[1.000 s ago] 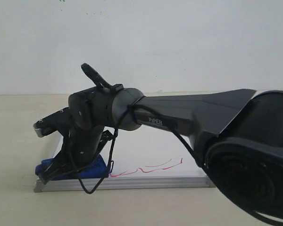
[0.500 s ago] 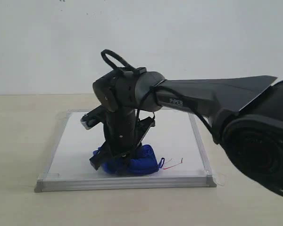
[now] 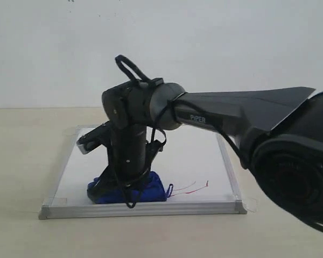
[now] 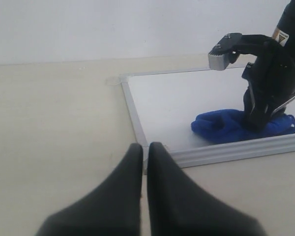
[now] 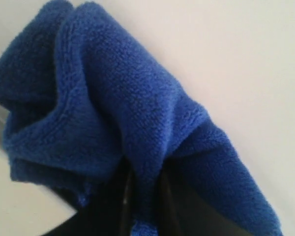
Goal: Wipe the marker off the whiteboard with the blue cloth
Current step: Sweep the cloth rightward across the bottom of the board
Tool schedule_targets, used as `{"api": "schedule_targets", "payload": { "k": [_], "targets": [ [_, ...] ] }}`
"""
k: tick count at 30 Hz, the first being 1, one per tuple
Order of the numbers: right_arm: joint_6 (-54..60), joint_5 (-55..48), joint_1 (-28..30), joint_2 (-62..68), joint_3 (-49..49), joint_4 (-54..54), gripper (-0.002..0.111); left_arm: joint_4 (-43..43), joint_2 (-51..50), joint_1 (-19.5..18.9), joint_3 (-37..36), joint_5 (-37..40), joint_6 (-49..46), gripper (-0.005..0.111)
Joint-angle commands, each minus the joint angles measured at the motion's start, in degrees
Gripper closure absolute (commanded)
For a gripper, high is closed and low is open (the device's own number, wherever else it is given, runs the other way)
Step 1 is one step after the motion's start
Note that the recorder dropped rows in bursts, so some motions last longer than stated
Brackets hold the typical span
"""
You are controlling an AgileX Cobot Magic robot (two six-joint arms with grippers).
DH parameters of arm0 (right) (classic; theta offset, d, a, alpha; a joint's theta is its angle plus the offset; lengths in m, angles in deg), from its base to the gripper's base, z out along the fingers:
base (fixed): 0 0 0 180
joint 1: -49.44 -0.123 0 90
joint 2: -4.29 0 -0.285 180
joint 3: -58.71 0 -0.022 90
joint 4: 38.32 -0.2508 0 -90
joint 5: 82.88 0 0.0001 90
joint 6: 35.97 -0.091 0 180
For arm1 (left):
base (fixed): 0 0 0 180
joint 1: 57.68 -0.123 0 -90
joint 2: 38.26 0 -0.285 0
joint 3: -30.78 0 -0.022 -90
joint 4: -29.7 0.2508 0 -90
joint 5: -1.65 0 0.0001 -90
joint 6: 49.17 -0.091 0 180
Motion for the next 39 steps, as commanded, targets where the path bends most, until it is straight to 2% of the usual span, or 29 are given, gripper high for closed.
{"api": "schedule_targets", "payload": {
  "k": [1,7,16,21,25,31,37,39],
  "targets": [
    [0.76,1.25,-3.63,2.36,-1.53,-10.22,0.109,-0.67,0.19,0.39,-0.18,-0.2,-0.26,0.103],
    [0.76,-3.41,-3.61,2.36,-1.53,-9.16,0.109,-0.67,0.19,0.39,-0.18,-0.2,-0.26,0.103],
    [-3.24,-7.18,-3.61,2.36,-1.73,6.3,0.109,-0.67,0.19,0.39,-0.18,-0.2,-0.26,0.103],
    [-4.07,-7.18,-2.33,2.24,-7.47,9.1,0.109,-0.67,0.19,0.39,-0.18,-0.2,-0.26,0.103],
    [-5.4,-7.18,2.19,0.96,-18.47,11.77,0.109,-0.67,0.19,0.39,-0.18,-0.2,-0.26,0.103],
    [-6.7,-3.9,13.8,-12.12,-31.97,12.05,0.109,-0.67,0.19,0.39,-0.18,-0.2,-0.26,0.103],
    [-6.96,-2.38,23.78,-15.84,-35.03,14.04,0.109,-0.67,0.19,0.39,-0.18,-0.2,-0.26,0.103],
    [-6.95,-1.4,24.02,-15.84,-35.03,14.04,0.109,-0.67,0.19,0.39,-0.18,-0.2,-0.26,0.103]
  ]
}}
